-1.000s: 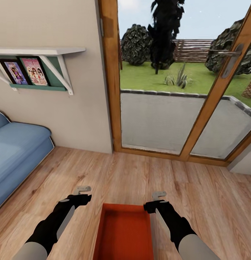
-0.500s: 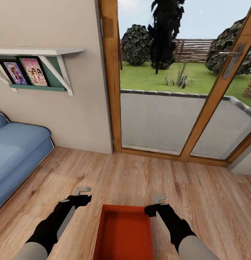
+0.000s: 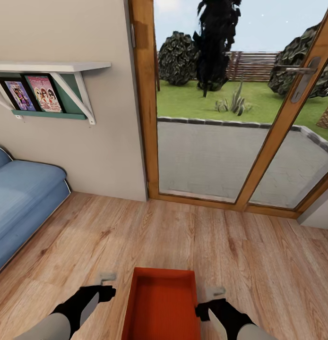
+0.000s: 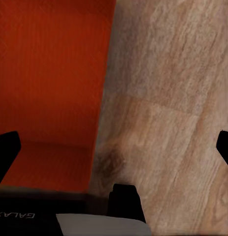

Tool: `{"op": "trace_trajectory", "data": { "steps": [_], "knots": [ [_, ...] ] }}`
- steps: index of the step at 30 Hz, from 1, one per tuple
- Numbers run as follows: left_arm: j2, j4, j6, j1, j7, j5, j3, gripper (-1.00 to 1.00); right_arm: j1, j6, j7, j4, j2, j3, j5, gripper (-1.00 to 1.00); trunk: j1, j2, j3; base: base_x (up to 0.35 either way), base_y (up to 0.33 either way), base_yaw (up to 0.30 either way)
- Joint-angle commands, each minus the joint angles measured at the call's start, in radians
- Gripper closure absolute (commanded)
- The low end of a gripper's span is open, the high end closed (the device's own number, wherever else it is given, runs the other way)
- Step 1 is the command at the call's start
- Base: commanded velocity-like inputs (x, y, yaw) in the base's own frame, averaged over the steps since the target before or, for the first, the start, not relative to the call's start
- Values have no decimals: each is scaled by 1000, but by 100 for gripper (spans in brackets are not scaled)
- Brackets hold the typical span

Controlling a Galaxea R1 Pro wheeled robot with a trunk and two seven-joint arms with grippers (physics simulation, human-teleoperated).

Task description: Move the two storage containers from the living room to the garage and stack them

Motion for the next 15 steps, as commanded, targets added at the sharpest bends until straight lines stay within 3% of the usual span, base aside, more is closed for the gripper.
{"op": "trace_trajectory", "data": {
  "steps": [1, 5, 15],
  "knots": [
    [1, 4, 1, -1, 6, 11, -8, -100, 0, -6, -18, 11, 0, 7, -1, -100, 0, 0, -1, 0, 0, 0],
    [1, 23, -26, -2, 6, 11, -8, -100, 0, -60, -66, 61, 1, 4, -2, -100, 0, 0, -1, 0, 0, 0],
    [1, 29, -104, -2, 0, 13, -7, -100, 2, -140, -85, 83, 4, 4, -4, -100, 0, 0, -1, 0, 0, 0]
  ]
}}
